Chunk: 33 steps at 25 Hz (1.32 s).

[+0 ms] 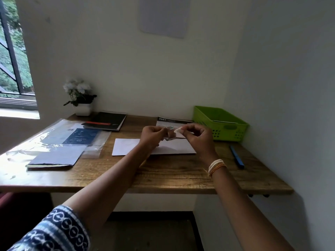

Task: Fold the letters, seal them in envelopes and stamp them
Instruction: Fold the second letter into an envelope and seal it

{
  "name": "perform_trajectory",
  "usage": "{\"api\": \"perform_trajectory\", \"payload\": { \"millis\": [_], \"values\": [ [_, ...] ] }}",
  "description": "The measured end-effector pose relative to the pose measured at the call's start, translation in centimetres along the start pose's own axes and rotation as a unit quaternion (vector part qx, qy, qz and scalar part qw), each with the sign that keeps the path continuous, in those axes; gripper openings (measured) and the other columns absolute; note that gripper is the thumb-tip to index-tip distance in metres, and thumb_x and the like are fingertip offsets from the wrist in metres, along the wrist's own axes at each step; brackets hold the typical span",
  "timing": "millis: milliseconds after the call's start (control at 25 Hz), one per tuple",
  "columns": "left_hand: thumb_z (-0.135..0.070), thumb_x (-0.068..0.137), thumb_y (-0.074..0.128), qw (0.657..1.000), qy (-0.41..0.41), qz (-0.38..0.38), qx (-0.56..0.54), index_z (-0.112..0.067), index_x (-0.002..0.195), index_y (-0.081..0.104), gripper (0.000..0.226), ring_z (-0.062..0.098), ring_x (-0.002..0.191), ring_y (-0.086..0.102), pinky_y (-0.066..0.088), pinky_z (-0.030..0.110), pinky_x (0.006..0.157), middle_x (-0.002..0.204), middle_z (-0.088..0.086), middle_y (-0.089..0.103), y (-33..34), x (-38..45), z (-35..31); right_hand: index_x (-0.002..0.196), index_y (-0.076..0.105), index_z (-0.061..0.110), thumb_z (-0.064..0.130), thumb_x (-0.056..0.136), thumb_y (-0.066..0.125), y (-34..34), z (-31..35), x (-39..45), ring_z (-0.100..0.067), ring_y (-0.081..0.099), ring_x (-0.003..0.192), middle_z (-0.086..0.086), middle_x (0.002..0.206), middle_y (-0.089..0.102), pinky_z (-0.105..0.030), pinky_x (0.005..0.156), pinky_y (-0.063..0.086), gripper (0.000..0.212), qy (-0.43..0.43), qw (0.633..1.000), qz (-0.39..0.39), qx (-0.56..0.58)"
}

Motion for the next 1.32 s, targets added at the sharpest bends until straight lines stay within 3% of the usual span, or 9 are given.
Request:
{"api": "perform_trajectory", "payload": {
  "millis": [80,160,280,400,520,680,880,1160,1320],
  "values": [
    [-0.020,0.090,0.062,0.989,0.092,0.022,0.110,-0.008,0.094,0.073,0.017,0.011,0.078,0.062,0.048,0.019,0.064,0.089,0.006,0.072,0.6,0.0,-0.3,0.082,0.073,0.011,0.009,0.077,0.076,-1.7,-0.6,-0.3,-0.015,0.070,0.080,-0.006,0.082,0.074,-0.029,0.076,0.059,0.006,0.073,0.991,-0.056,0.095],
    [-0.019,0.090,0.061,0.950,0.192,0.067,0.237,-0.009,0.097,0.072,0.016,0.011,0.081,0.064,0.050,0.020,0.070,0.096,0.006,0.072,2.2,-0.3,-1.0,0.088,0.073,0.009,0.009,0.079,0.075,-3.7,-1.7,-0.4,-0.018,0.072,0.079,-0.007,0.083,0.075,-0.029,0.074,0.059,0.009,0.127,0.975,-0.095,0.155],
    [-0.024,0.095,0.052,0.842,0.315,0.131,0.417,-0.014,0.102,0.069,0.021,0.012,0.085,0.059,0.047,0.025,0.074,0.100,0.006,0.069,6.2,-1.0,-2.4,0.092,0.072,0.002,0.006,0.079,0.074,-6.7,-2.6,-0.5,-0.010,0.070,0.066,-0.002,0.072,0.075,-0.022,0.063,0.058,0.014,0.149,0.961,-0.152,0.178],
    [-0.028,0.097,0.046,0.721,0.395,0.131,0.553,-0.018,0.111,0.065,0.026,0.023,0.101,0.058,0.045,0.036,0.085,0.108,0.008,0.063,10.5,-1.3,-3.6,0.090,0.071,0.003,0.003,0.078,0.075,-8.8,-3.1,-0.7,-0.005,0.068,0.060,0.003,0.065,0.073,-0.020,0.060,0.058,0.012,0.150,0.945,-0.226,0.180],
    [-0.027,0.096,0.045,0.683,0.405,0.150,0.590,-0.021,0.112,0.064,0.026,0.025,0.111,0.055,0.039,0.038,0.090,0.116,0.006,0.062,13.8,-1.1,-3.3,0.100,0.071,0.005,0.004,0.076,0.077,-9.7,-3.3,-0.8,-0.008,0.067,0.060,0.000,0.069,0.073,-0.022,0.059,0.058,0.024,0.157,0.929,-0.275,0.192],
    [-0.035,0.091,0.053,0.746,0.372,0.195,0.517,-0.027,0.111,0.066,0.025,0.021,0.112,0.056,0.039,0.038,0.090,0.118,0.000,0.064,14.5,-0.7,-2.6,0.110,0.068,0.005,0.003,0.079,0.074,-9.4,-3.5,-0.8,-0.009,0.064,0.065,-0.003,0.080,0.069,-0.018,0.057,0.056,0.031,0.176,0.931,-0.263,0.183],
    [-0.027,0.091,0.059,0.861,0.306,0.138,0.382,-0.019,0.106,0.071,0.021,0.018,0.099,0.063,0.052,0.040,0.086,0.110,0.002,0.069,9.2,1.3,-1.9,0.088,0.070,0.007,0.010,0.078,0.076,-8.8,-3.6,-1.0,-0.009,0.066,0.064,-0.005,0.077,0.071,-0.021,0.053,0.053,0.012,0.203,0.935,-0.240,0.162],
    [-0.023,0.090,0.062,0.902,0.224,0.070,0.363,-0.012,0.106,0.073,0.022,0.020,0.097,0.066,0.053,0.033,0.087,0.108,0.007,0.072,3.7,2.8,0.5,0.064,0.061,0.019,0.026,0.076,0.079,-6.7,-2.1,0.0,-0.006,0.053,0.050,0.000,0.061,0.060,-0.017,0.042,0.044,0.023,0.187,0.970,-0.156,0.006],
    [-0.022,0.089,0.064,0.914,0.199,0.053,0.350,-0.011,0.105,0.073,0.022,0.020,0.099,0.065,0.051,0.032,0.088,0.109,0.007,0.072,3.3,3.0,0.6,0.074,0.068,0.015,0.023,0.072,0.082,-4.0,-2.2,2.0,-0.011,0.059,0.055,-0.004,0.067,0.067,-0.023,0.050,0.046,0.016,0.177,0.978,-0.067,-0.084]
  ]
}}
Point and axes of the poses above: each hand's wrist, its own x-axis towards the middle knuckle, its own y-axis out of the palm, z = x × y, the point moved 4 cm from there along x, towards the middle knuckle
